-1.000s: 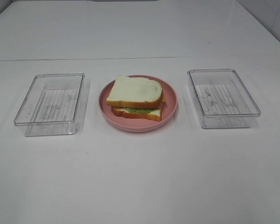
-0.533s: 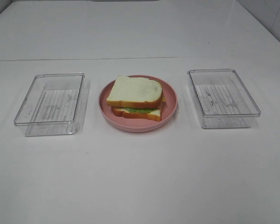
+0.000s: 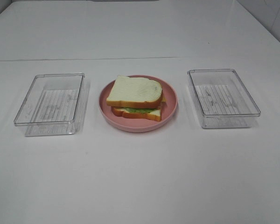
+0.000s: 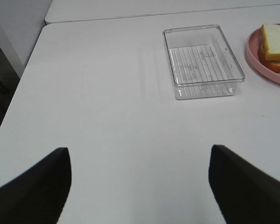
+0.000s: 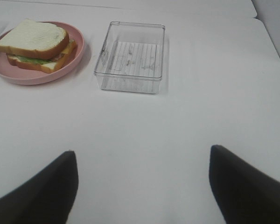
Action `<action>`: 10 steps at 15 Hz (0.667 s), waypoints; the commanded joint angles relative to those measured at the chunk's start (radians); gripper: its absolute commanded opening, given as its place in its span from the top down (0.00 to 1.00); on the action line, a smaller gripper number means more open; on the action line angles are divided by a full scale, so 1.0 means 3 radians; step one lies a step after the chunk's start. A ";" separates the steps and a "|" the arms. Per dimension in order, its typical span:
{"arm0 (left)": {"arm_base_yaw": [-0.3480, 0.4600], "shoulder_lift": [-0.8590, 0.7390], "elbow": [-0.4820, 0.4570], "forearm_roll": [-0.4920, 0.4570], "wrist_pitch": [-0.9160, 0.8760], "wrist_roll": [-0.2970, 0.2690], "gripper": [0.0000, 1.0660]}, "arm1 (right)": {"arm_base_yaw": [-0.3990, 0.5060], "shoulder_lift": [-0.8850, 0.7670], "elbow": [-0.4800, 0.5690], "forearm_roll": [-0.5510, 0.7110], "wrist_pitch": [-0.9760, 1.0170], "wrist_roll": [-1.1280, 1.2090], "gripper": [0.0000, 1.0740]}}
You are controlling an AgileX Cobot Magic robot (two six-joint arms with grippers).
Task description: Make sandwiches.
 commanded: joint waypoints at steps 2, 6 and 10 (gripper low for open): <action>0.0010 -0.0087 0.0020 -0.0020 -0.0030 0.0003 0.27 | -0.0020 -0.0043 0.0013 0.0010 -0.0040 0.0037 0.31; 0.0010 -0.0087 0.0020 -0.0020 -0.0030 0.0003 0.27 | -0.0020 -0.0043 0.0013 0.0010 -0.0040 0.0037 0.31; 0.0010 -0.0087 0.0020 -0.0020 -0.0030 0.0003 0.27 | -0.0020 -0.0043 0.0013 0.0010 -0.0040 0.0037 0.31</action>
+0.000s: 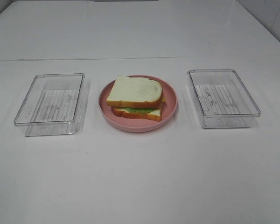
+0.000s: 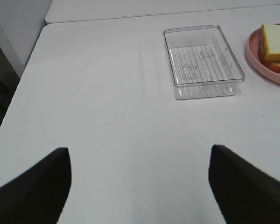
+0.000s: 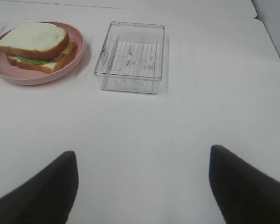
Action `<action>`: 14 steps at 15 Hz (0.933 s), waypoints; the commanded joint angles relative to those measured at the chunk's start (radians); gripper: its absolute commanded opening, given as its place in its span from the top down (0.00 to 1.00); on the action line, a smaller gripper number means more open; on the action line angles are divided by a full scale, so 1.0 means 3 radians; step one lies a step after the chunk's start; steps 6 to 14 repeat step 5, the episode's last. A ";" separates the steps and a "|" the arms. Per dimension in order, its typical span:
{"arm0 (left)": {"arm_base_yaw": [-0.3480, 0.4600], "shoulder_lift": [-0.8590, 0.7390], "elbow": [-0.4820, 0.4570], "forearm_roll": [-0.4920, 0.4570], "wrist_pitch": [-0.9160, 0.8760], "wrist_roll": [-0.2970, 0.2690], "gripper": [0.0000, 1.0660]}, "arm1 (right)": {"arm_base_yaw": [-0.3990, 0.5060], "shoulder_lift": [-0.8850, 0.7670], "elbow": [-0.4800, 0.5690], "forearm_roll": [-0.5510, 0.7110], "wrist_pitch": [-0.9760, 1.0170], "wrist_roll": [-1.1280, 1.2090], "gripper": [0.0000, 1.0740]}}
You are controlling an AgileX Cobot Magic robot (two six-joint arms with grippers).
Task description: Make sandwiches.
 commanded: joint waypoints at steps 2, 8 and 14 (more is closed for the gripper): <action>0.0010 -0.0087 0.0020 -0.0020 -0.0030 0.0003 0.27 | -0.0020 -0.0040 0.0013 0.0010 -0.0040 0.0037 0.31; 0.0010 -0.0083 0.0020 -0.0020 -0.0030 0.0003 0.27 | -0.0020 -0.0040 0.0013 0.0010 -0.0040 0.0037 0.31; 0.0010 -0.0083 0.0020 -0.0020 -0.0030 0.0003 0.27 | -0.0020 -0.0040 0.0013 0.0010 -0.0040 0.0037 0.31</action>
